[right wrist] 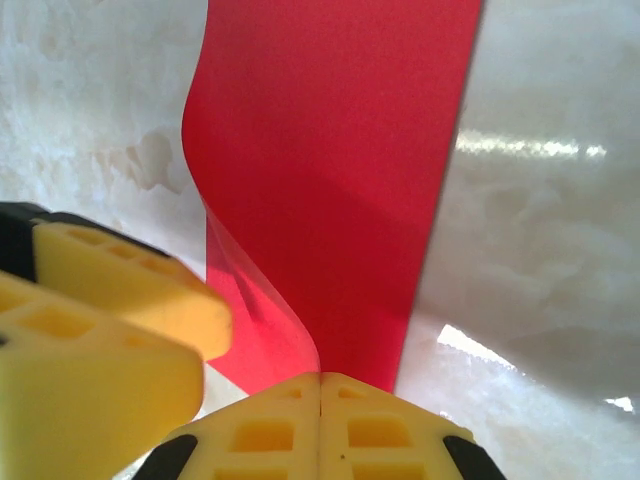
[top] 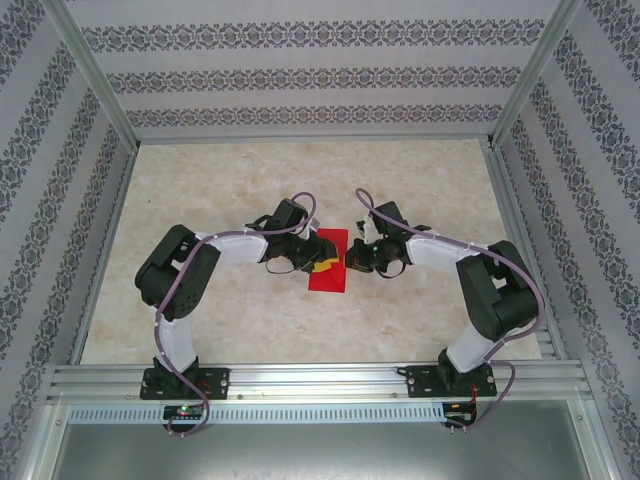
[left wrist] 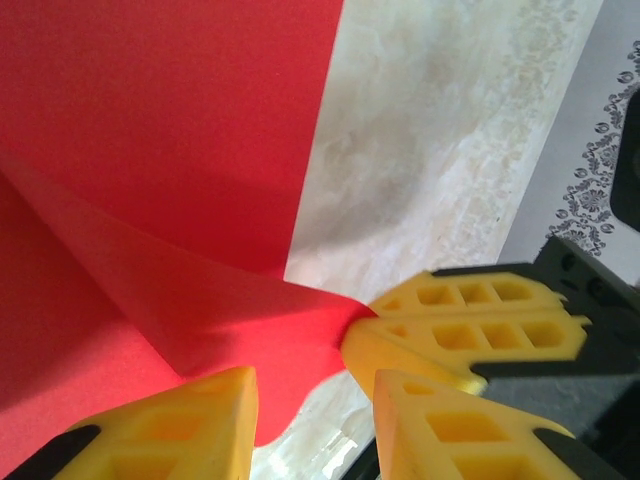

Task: Fold a paper plane with a square sheet of paper (pick it up from the middle)
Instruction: Fold the triangle a second time at the center of the table.

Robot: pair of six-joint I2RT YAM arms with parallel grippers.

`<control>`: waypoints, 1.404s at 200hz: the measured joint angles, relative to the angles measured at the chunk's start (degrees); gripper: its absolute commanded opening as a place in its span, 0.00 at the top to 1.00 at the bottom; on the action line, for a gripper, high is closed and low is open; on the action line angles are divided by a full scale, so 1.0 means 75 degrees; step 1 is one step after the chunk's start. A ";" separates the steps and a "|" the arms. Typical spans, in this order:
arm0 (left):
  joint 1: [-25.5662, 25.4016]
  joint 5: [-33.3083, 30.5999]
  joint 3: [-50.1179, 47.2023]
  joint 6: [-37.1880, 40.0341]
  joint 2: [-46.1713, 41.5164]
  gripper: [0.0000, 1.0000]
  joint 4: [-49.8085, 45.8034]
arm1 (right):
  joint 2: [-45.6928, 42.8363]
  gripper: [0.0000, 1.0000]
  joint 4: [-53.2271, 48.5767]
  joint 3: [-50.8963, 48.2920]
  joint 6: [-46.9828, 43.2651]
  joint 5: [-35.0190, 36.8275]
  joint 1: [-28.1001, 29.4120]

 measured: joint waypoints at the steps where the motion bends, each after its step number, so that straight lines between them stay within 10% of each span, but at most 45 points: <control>1: 0.0000 0.0000 0.0000 0.0000 -0.0003 0.64 0.0000 | 0.0009 1.00 -0.0003 0.0009 -0.0006 0.0000 0.0000; 281: 0.0015 0.0111 0.0286 0.0175 0.0507 0.72 -0.0044 | 0.1291 0.98 -0.0396 0.0924 -0.0810 0.0026 -0.0006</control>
